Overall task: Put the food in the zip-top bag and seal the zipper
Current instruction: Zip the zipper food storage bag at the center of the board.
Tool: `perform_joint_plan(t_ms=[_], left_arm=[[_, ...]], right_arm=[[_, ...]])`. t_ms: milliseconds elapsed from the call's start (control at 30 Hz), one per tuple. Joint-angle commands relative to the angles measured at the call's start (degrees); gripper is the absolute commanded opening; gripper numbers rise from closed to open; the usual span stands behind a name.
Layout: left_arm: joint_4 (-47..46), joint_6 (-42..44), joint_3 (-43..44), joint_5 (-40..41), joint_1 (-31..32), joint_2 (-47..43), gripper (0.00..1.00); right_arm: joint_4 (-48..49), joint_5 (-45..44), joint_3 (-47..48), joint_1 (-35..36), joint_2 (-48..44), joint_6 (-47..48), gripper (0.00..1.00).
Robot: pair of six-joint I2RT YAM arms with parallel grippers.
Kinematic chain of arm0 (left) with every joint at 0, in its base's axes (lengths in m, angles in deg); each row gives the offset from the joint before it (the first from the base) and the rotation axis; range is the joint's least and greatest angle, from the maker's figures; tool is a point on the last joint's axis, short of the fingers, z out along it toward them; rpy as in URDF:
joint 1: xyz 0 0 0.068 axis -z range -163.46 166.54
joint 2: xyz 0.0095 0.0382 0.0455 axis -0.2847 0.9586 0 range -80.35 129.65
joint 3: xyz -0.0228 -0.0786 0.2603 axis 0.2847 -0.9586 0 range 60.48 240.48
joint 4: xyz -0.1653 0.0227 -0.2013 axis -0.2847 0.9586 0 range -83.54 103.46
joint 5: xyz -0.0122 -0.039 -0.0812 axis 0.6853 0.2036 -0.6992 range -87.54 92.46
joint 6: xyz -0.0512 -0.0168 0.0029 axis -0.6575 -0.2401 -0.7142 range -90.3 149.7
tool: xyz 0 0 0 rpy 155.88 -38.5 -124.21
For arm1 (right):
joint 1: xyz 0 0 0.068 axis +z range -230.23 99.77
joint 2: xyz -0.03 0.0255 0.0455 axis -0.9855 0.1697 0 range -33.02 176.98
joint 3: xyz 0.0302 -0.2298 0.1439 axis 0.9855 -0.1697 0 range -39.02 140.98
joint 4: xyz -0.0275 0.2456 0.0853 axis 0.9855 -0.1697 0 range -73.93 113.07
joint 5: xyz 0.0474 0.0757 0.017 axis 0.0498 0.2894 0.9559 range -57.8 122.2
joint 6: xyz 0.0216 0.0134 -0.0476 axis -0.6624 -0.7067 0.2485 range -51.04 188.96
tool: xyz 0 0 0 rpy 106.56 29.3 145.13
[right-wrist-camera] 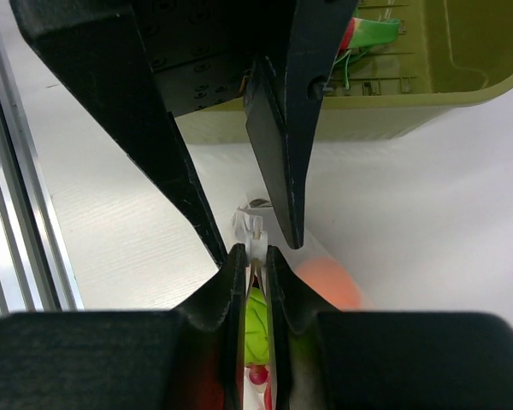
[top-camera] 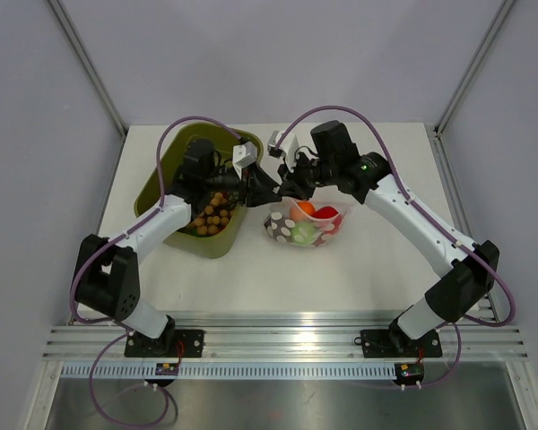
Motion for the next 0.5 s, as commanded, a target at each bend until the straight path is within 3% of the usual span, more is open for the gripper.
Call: perform_joint_plan(t_ms=[0,67,200,233,300,333,367,467], left_arm=[[-3.8,-1.6,3.5,-0.4,0.8,1.6,0.39],[-3.7,-1.9,4.0,-1.0,1.3,2.2,0.34],[-2.7,-1.7,4.2,-0.8,1.5,2.3,0.03],[-1.9,-1.3,4.4,-0.6,1.5,2.2,0.02],[0.4,-0.1,4.7,-0.3,1.5,2.1,0.05],[0.9,0.2,4.7,-0.1,1.4,2.1,0.16],[1.7,0.5,4.8,0.0,1.4,1.9,0.2],[1.5,0.6,4.5,-0.2,1.4,1.7,0.25]], right_arm=[[1.3,1.7,1.1,0.5,-2.1,0.8,0.0],[1.1,1.6,1.3,0.5,-2.1,0.8,0.0],[0.6,1.1,1.8,0.5,-2.2,1.1,0.0],[0.4,1.0,1.8,0.5,-2.3,1.5,0.0],[0.3,0.9,1.8,0.5,-2.5,1.6,0.0],[-0.1,0.6,1.7,0.5,-2.6,1.8,0.0],[0.1,0.5,1.6,0.5,-2.8,1.8,0.0],[0.2,1.0,1.4,0.4,-3.0,1.7,0.0]])
